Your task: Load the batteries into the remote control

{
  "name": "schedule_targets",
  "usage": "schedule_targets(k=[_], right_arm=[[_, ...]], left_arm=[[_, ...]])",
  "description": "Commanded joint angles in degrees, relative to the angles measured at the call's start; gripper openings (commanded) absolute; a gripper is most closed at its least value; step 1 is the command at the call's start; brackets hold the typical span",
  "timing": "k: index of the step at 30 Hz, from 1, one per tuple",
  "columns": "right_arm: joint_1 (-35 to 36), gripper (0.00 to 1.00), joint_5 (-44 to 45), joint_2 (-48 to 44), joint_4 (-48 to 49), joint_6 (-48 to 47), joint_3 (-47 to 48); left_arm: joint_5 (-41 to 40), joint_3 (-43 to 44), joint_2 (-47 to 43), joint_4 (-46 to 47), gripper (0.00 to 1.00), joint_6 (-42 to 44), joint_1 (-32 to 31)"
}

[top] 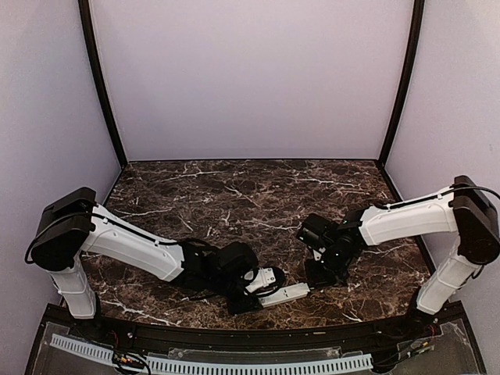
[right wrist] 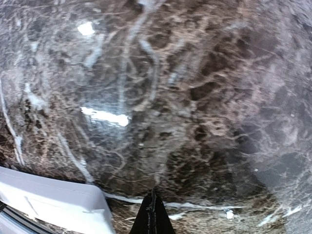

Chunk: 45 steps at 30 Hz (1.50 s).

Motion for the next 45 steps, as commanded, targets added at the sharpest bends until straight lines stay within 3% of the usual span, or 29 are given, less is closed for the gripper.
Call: schedule_targets(k=[1,8,17,38,42,45], right_arm=[[0.5,0.00,4.0,-1.0,-5.1,1.1,-0.3],[0.1,0.00,5.9,-0.9,-6.8,1.3,-0.4],[8.2,0.00,-3.7,8.4,1.6,4.7,7.0],[2.7,0.00,6.8,0.3,-10.7,-0.3,7.3],[0.4,0.18,4.2,-4.6,-8.7,-3.3,5.0],[-2.7,0.36,-5.6,-10.5,0.3,-5.2,-1.1]], left_arm=[[1.2,-1.5,0.8,-2.2,0.21,-0.3,-0.1],[1.4,-1.4,0.9,-2.3,0.21,-0.1,-0.1],[1.4,-1.2,1.2,-2.0,0.21,0.1,-0.1],[1.6,-0.7,1.2,-3.2,0.20,0.3,-0.1],[1.6,-0.6,1.2,-3.5,0.20,0.6,-0.1],[1.7,-0.6,1.2,-3.4,0.21,0.8,-0.1]])
